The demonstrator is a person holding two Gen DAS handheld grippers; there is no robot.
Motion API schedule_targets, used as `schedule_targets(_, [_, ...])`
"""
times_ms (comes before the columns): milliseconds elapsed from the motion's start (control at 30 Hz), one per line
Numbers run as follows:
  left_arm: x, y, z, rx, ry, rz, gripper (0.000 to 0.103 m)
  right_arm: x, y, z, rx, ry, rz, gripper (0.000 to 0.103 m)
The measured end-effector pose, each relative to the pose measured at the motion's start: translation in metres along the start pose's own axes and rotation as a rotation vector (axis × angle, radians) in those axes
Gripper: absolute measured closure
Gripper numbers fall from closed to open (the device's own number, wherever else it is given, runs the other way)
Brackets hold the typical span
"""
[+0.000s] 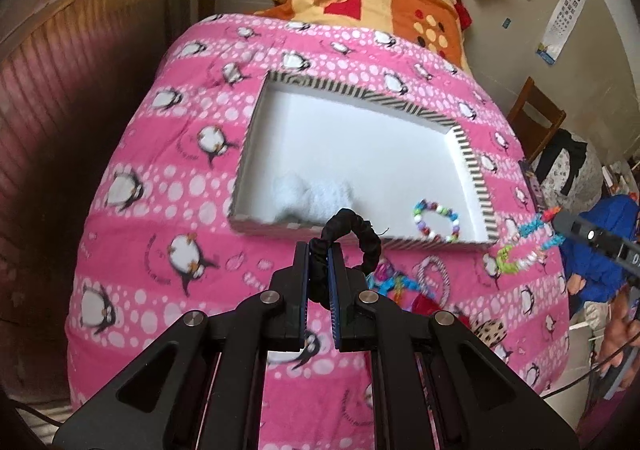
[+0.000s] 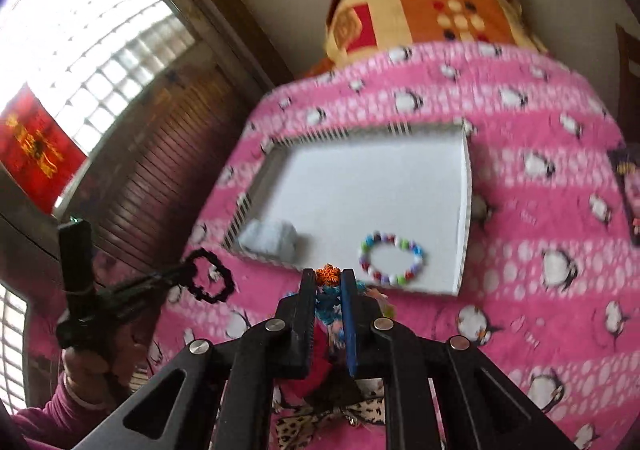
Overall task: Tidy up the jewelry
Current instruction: 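Carry the black scrunchie and beaded bracelet over the box, then open both tools to drop scrunchie and bracelet inside the box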
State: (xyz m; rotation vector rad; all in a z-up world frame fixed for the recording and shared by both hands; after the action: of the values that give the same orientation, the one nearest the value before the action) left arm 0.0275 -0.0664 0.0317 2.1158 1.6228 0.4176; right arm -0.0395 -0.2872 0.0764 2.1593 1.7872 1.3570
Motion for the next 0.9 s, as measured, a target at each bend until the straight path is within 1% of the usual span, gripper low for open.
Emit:
schedule_targets(100, [-0.011, 0.015, 0.004, -0.007, -0.005, 0.011, 0.096, -0.001, 0.019, 0.003, -0.023, -0.008, -0.007, 0.092])
schedule_targets(233, [-0.028, 0.040, 0.020, -0.002, -0.011, 0.025, 0.096, -0.010, 0.038, 0.022, -0.015, -0.010, -0.009, 0.092])
schedule_targets(333, [-0.036, 0.055, 0.038, 0.017, 0.000, 0.014, 0.096, -0.020, 0.051, 0.043, 0.005, -0.004, 0.001, 0.092])
schedule_targets(400, [-0.041, 0.066, 0.058, 0.043, 0.000, 0.003, 0.096, -0.030, 0.061, 0.061, 0.020, -0.007, 0.003, 0.092])
schedule_targets(500, [-0.046, 0.075, 0.083, 0.073, 0.007, -0.010, 0.096, -0.048, 0.072, 0.087, 0.054, -0.001, 0.020, 0.092])
schedule_targets(600, [-0.042, 0.080, 0.108, 0.110, 0.036, -0.040, 0.096, -0.072, 0.075, 0.108, 0.100, -0.016, 0.048, 0.092])
schedule_targets(667, [-0.034, 0.081, 0.123, 0.135, 0.062, -0.063, 0.096, -0.091, 0.071, 0.117, 0.122, -0.048, 0.063, 0.092])
schedule_targets(767, [-0.029, 0.079, 0.135, 0.155, 0.081, -0.074, 0.096, -0.118, 0.065, 0.121, 0.147, -0.112, 0.087, 0.092])
schedule_targets(867, [-0.025, 0.077, 0.143, 0.162, 0.102, -0.081, 0.096, -0.136, 0.059, 0.123, 0.174, -0.146, 0.115, 0.092])
schedule_targets(900, [-0.025, 0.077, 0.144, 0.163, 0.108, -0.082, 0.093, -0.139, 0.057, 0.124, 0.183, -0.159, 0.119, 0.092])
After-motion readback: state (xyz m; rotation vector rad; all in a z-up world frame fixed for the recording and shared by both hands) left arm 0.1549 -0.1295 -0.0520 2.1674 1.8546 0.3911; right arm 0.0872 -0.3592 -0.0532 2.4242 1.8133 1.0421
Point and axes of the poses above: each gripper's, at about its wrist camera, not at the fingertips, and z roughly the way its jaws point, x to its left, y to its top, the point moved 2 cm from there along z, roughly the way its jaws point, and after that the axes turned 14 degrees about y, right-handed, at the moved point
